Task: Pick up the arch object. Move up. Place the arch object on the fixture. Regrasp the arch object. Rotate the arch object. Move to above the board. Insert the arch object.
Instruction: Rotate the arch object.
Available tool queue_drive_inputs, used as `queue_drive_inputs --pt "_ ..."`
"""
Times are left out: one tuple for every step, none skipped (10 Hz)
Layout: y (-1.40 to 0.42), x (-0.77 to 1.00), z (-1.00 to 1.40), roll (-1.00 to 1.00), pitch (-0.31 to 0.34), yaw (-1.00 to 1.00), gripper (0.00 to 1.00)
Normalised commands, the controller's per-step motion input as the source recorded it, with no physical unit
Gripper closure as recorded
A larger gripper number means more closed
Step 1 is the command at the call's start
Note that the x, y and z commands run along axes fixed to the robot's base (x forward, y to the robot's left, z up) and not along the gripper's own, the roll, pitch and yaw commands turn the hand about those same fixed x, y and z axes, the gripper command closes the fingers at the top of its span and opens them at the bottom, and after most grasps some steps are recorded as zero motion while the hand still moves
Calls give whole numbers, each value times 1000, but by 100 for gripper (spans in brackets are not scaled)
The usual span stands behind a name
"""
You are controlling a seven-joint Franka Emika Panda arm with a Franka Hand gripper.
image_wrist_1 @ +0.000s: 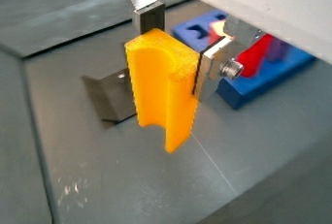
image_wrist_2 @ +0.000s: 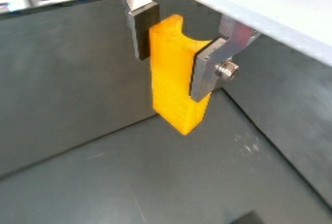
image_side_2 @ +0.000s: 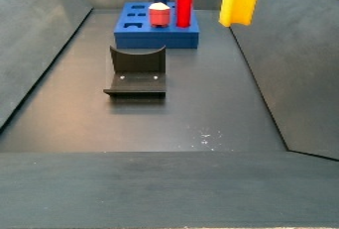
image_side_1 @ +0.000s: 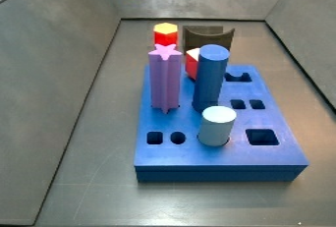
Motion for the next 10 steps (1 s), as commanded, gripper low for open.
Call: queue_drive_inputs --pt "12 6 8 -182 119 -1000 100" --pt "12 8 10 -183 119 -754 100" --pt "13 13 15 -181 113 -453 100" --pt "14 16 16 -179 110 -302 100" --pt "15 18 18 -177 107 -204 100" --pt "0 0 -1000 -176 105 -147 100" --pt "1 12 -1000 -169 69 -104 100" --pt "4 17 -1000 -153 20 -86 100" --pt "6 14 -1000 -140 -3 -79 100" --pt "11 9 -1000 -115 -43 -71 100"
